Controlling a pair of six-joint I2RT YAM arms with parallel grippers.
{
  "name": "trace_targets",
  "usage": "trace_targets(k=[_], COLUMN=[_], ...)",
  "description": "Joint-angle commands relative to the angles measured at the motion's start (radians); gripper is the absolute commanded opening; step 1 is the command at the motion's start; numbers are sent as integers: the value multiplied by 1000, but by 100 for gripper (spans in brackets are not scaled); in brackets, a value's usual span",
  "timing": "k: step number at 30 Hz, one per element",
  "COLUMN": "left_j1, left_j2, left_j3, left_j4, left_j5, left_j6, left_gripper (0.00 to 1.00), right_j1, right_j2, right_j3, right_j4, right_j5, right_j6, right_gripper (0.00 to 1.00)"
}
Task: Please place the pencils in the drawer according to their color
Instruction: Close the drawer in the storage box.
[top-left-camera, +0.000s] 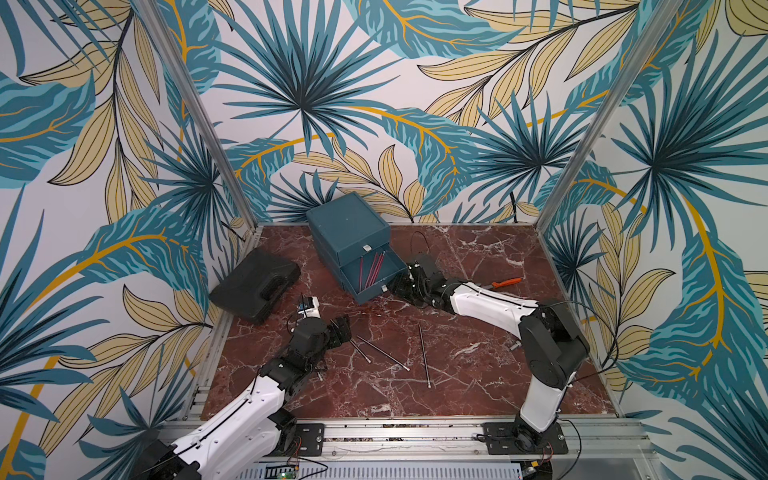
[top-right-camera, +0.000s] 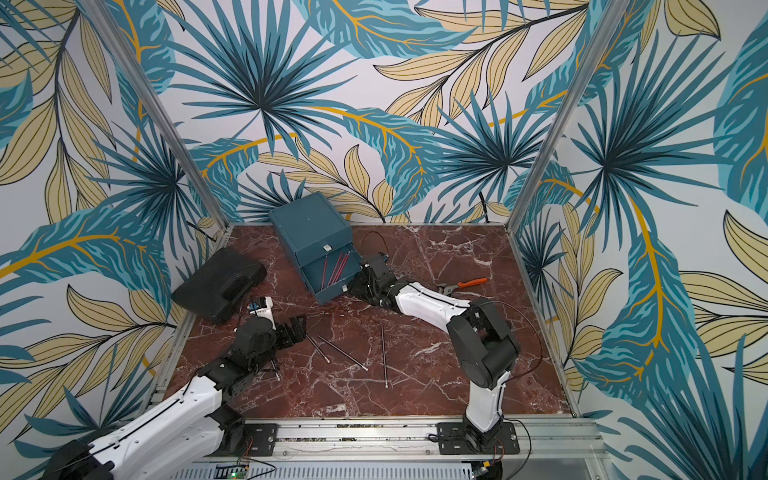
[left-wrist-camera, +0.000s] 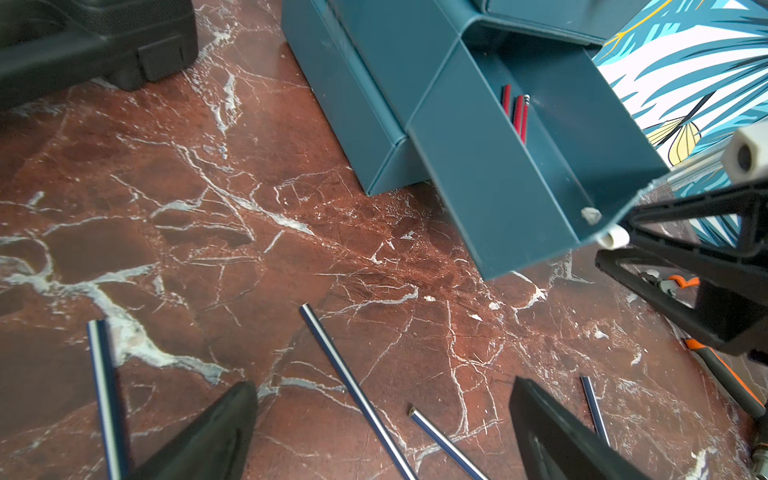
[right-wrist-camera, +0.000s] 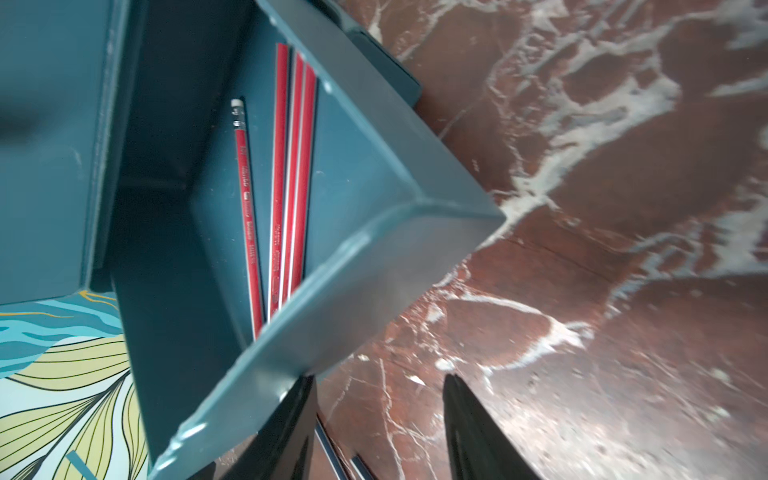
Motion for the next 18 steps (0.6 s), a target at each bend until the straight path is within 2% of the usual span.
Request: trace_targets(k=[1,13,18], left_j1=[2,3,2], left_j2=[16,43,43], left_j3=[41,37,34], left_j4=[40,74,74], left_j5=[3,13,1], left_j6=[12,-3,-14], left_gripper=[100,100,100], right_j1=[8,7,6], right_j2=[37,173,239], right_j3=[51,255,348], right_j4=[29,-17,-43], right_j5=[-19,18,39], right_j6=[-4,-65,-75], right_gripper=[53,54,59])
